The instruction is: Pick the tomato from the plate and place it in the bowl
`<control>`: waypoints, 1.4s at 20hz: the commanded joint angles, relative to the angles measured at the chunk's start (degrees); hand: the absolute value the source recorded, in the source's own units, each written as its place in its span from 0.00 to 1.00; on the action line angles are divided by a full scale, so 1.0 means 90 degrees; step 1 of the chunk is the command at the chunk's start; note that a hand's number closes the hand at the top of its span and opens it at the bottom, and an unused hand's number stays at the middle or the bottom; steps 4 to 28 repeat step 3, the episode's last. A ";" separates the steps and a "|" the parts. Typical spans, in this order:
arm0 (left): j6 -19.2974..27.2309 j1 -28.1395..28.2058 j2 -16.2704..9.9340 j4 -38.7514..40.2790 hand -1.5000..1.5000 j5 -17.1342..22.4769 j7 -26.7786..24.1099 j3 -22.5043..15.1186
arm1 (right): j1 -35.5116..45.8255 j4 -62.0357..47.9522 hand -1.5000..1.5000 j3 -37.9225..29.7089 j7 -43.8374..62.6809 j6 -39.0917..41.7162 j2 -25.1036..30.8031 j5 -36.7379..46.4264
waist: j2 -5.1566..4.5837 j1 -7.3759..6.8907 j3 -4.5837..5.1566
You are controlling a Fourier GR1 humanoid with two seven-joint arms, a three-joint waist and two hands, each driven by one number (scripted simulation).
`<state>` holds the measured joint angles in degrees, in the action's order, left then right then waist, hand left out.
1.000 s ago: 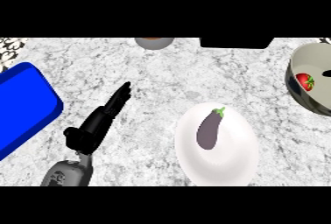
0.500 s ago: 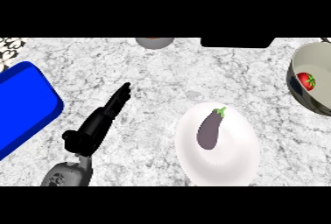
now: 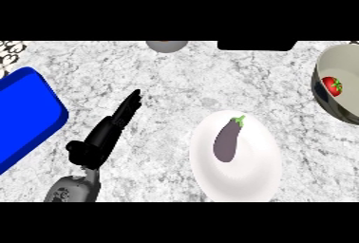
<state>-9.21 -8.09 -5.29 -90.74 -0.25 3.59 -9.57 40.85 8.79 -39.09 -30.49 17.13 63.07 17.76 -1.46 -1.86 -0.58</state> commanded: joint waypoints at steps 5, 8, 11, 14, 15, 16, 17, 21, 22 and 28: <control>0.0051 -0.0002 0.0039 0.0001 0.50 -0.0040 -0.0046 0.0004 | -0.0555 -0.0207 0.00 -0.0193 -0.0448 0.0784 0.0341 -0.0171 | -0.0014 -0.0001 -0.0023; 0.0051 -0.0002 0.0039 0.0001 0.50 -0.0040 -0.0046 0.0004 | -0.0555 -0.0207 0.00 -0.0193 -0.0448 0.0784 0.0341 -0.0171 | -0.0014 -0.0001 -0.0023; 0.0051 -0.0002 0.0039 0.0001 0.50 -0.0040 -0.0046 0.0004 | -0.0555 -0.0207 0.00 -0.0193 -0.0448 0.0784 0.0341 -0.0171 | -0.0014 -0.0001 -0.0023; 0.0051 -0.0002 0.0039 0.0001 0.50 -0.0040 -0.0046 0.0004 | -0.0555 -0.0207 0.00 -0.0193 -0.0448 0.0784 0.0341 -0.0171 | -0.0014 -0.0001 -0.0023; 0.0051 -0.0002 0.0039 0.0001 0.50 -0.0040 -0.0046 0.0004 | -0.0555 -0.0207 0.00 -0.0193 -0.0448 0.0784 0.0341 -0.0171 | -0.0014 -0.0001 -0.0023; 0.0051 -0.0002 0.0039 0.0001 0.50 -0.0040 -0.0046 0.0004 | -0.0555 -0.0207 0.00 -0.0193 -0.0448 0.0784 0.0341 -0.0171 | -0.0014 -0.0001 -0.0023; 0.0051 -0.0002 0.0039 0.0001 0.50 -0.0040 -0.0046 0.0004 | -0.0555 -0.0207 0.00 -0.0193 -0.0448 0.0784 0.0341 -0.0171 | -0.0014 -0.0001 -0.0023; 0.0051 -0.0002 0.0039 0.0001 0.50 -0.0040 -0.0046 0.0004 | -0.0555 -0.0207 0.00 -0.0193 -0.0448 0.0784 0.0341 -0.0171 | -0.0014 -0.0001 -0.0023; 0.0051 -0.0002 0.0039 0.0001 0.50 -0.0040 -0.0046 0.0004 | -0.0555 -0.0207 0.00 -0.0193 -0.0448 0.0784 0.0341 -0.0171 | -0.0014 -0.0001 -0.0023; 0.0051 -0.0002 0.0039 0.0001 0.50 -0.0040 -0.0046 0.0004 | -0.0555 -0.0207 0.00 -0.0193 -0.0448 0.0784 0.0341 -0.0171 | -0.0014 -0.0001 -0.0023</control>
